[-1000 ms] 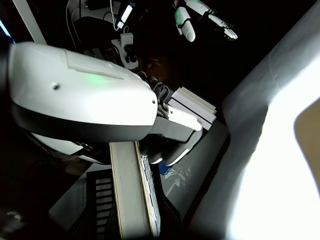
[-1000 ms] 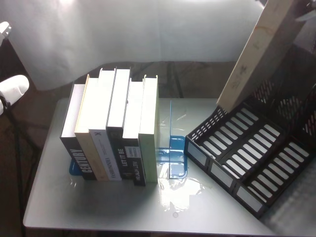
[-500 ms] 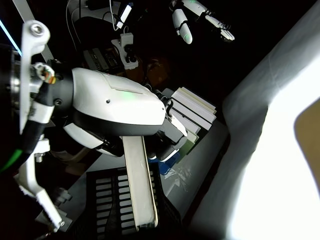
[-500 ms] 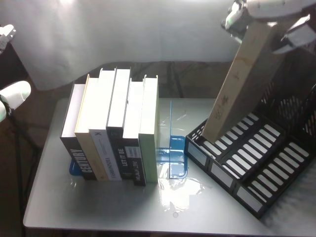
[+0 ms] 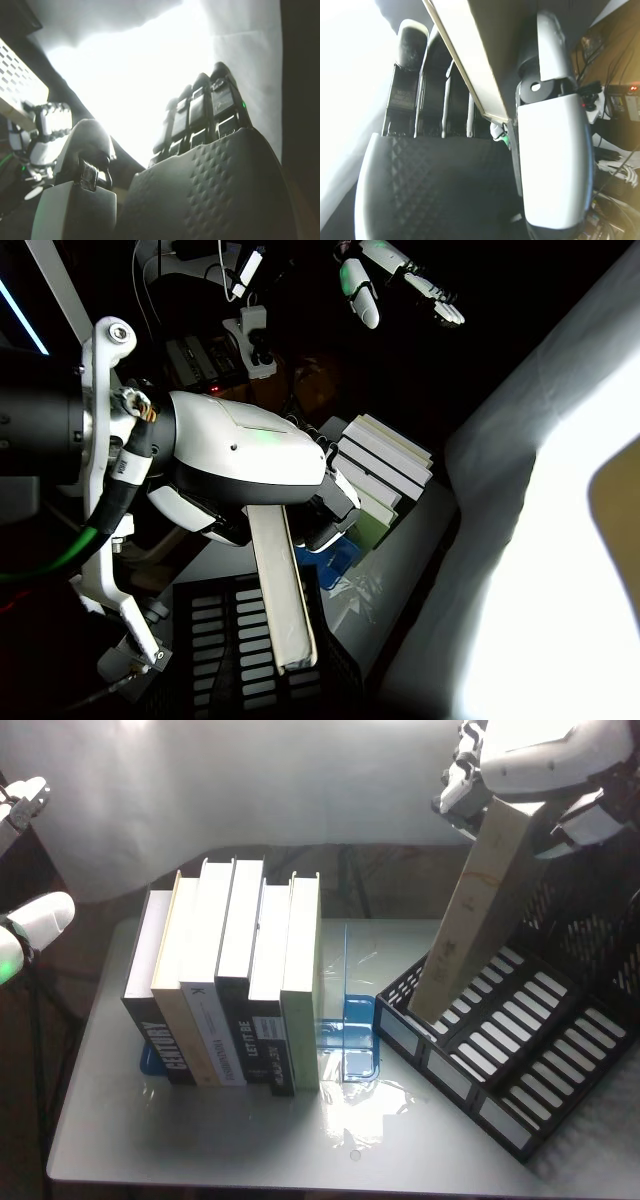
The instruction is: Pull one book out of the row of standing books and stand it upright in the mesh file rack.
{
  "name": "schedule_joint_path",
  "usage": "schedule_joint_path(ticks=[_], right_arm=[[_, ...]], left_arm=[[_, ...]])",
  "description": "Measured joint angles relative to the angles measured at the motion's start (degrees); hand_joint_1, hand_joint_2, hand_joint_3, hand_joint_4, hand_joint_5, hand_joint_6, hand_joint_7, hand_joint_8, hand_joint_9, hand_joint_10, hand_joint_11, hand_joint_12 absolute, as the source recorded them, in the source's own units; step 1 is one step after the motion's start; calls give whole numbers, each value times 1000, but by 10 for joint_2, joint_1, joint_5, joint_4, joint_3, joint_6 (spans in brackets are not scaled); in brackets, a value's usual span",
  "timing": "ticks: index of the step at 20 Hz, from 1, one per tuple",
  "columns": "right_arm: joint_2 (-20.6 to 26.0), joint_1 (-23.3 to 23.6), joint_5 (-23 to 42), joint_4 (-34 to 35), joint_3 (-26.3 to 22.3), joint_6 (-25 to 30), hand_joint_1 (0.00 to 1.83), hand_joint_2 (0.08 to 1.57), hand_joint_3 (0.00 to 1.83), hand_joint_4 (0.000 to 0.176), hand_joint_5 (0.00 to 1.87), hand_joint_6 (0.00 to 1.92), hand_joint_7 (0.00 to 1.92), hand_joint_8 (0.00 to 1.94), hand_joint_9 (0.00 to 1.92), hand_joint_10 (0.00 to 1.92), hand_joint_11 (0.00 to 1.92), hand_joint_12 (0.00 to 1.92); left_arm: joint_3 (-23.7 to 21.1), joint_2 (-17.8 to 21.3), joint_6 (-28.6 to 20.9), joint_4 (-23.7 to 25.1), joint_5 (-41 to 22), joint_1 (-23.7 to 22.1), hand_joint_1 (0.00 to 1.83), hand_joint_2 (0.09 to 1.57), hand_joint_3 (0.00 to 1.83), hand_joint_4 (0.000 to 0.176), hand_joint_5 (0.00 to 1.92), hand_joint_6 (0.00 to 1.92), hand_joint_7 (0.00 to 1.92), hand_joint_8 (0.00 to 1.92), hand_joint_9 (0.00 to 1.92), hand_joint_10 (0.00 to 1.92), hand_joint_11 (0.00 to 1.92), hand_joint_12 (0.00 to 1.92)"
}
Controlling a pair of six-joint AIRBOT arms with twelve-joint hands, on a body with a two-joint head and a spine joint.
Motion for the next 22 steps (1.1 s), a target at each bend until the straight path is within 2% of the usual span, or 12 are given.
schedule_joint_path(ticks=[2, 3, 4, 5, 7, 9, 10, 12, 15, 19, 20, 22], right_arm=[[-2, 0, 0, 9, 1, -4, 1296, 1321, 6, 0, 586, 1561, 595, 1559, 544, 1777, 475, 1921], [-5, 0, 0, 19, 1, -19, 1115, 1340, 10, 0, 605, 1552, 572, 1664, 468, 1760, 455, 1921], [-8, -6, -2, 38, 1, -38, 1080, 1344, 8, 6, 611, 1544, 568, 1686, 462, 1752, 478, 1921], [-11, -7, -1, 40, 1, -45, 1091, 1339, 2, 0, 635, 1461, 574, 1730, 444, 1781, 475, 1921], [-20, -11, 0, 43, 4, -56, 1042, 1375, 2, 23, 563, 1618, 529, 1703, 371, 1620, 391, 1921], [-27, -15, -6, 42, 12, -58, 1044, 1376, 1, 20, 569, 1611, 521, 1706, 396, 1615, 414, 1921], [-28, -16, -7, 42, 16, -58, 1064, 1362, 0, 0, 616, 1605, 514, 1644, 377, 1498, 313, 1921], [-30, -21, -17, 42, 24, -59, 1079, 1361, 0, 0, 636, 1644, 499, 1591, 351, 1365, 181, 1910], [-30, -24, -26, 27, 30, -60, 1095, 1350, 0, 0, 667, 1597, 494, 1587, 323, 1297, 75, 1902], [-37, -24, -34, 6, 40, -60, 1101, 1322, 0, 0, 693, 1473, 561, 1601, 418, 1446, 237, 1921], [-41, -24, -35, -1, 45, -59, 1110, 1315, 0, 0, 659, 1412, 627, 1644, 503, 1566, 392, 1921], [-44, -24, -37, -14, 51, -59, 1102, 1313, 0, 3, 658, 1444, 629, 1608, 507, 1531, 379, 1921]], left_arm=[[0, 0, 0, 1, -5, 0, 285, 1421, 1, 0, 0, 0, 0, 0, 0, 0, 0, 0], [0, 0, 0, 2, -7, 0, 256, 1423, 2, 0, 0, 0, 0, 0, 0, 0, 0, 0], [3, -3, 0, 2, -13, 3, 237, 1424, 2, 0, 0, 0, 0, 0, 0, 0, 0, 0], [5, -7, 0, 0, -19, 6, 236, 1428, 4, 0, 0, 0, 0, 0, 0, 0, 0, 0], [5, -11, 0, 1, -19, 11, 233, 1430, 4, 0, 0, 0, 0, 0, 0, 0, 0, 0], [7, -15, 0, -1, -20, 11, 232, 1429, 3, 0, 0, 0, 0, 0, 0, 0, 0, 0], [7, -16, 0, -1, -19, 11, 242, 1429, 2, 0, 0, 0, 0, 0, 0, 0, 0, 0], [10, -17, 0, 2, -20, 11, 215, 1430, 2, 0, 0, 0, 0, 0, 0, 0, 0, 0], [11, -17, 0, 1, -20, 11, 209, 1431, 1, 0, 0, 0, 0, 0, 0, 0, 0, 0], [13, -19, 0, -1, -21, 11, 177, 1428, 0, 0, 0, 0, 0, 0, 0, 0, 0, 0], [13, -19, 0, -1, -21, 11, 179, 1436, 3, 0, 0, 0, 0, 0, 0, 0, 0, 0], [17, -22, 0, 3, -20, 11, 178, 1433, 2, 0, 0, 0, 0, 0, 0, 0, 0, 0]])
